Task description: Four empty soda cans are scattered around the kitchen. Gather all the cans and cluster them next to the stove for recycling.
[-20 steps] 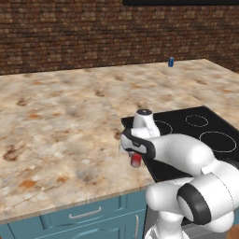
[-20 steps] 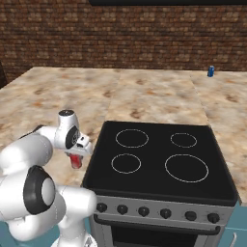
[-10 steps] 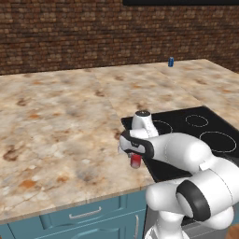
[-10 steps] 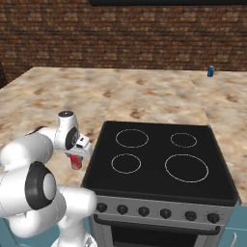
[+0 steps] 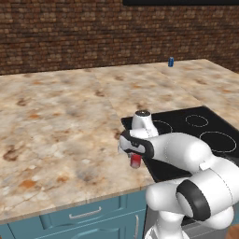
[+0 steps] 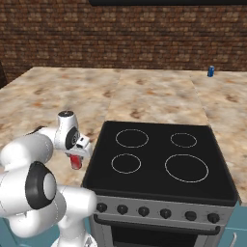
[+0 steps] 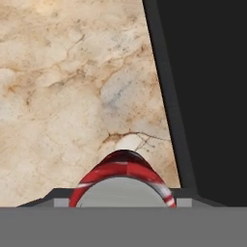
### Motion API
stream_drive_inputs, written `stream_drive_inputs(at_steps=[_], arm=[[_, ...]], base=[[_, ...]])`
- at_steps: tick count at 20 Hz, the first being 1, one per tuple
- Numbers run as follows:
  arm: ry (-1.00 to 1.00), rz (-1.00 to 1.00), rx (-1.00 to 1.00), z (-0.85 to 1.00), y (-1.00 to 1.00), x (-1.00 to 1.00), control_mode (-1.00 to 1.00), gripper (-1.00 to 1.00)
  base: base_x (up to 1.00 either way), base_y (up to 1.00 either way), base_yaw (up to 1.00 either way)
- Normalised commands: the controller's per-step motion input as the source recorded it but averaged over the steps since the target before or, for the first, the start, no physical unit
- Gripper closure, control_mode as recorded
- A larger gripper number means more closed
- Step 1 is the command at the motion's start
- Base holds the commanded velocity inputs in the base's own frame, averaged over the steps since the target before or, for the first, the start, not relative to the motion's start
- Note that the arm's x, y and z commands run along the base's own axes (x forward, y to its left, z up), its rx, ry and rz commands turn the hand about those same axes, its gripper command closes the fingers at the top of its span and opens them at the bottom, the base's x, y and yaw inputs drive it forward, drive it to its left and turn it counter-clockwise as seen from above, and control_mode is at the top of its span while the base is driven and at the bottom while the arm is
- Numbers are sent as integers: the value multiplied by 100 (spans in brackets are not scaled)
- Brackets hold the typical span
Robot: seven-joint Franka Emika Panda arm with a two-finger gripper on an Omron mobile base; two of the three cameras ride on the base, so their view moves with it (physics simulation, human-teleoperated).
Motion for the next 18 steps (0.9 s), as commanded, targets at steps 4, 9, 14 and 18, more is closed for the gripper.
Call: stream_drive_inputs(at_steps=[4,9,14,18], arm=[[-5,0,0,33,0,-15,-100,-100],[-11,-1,0,53,0,-26,-100,-100],[-5,0,4,11,0,-96,-100,-100],[0,3,3,15,0,-96,-100,-100]], base=[[0,0,0],[0,0,0],[0,0,0],[0,0,0]])
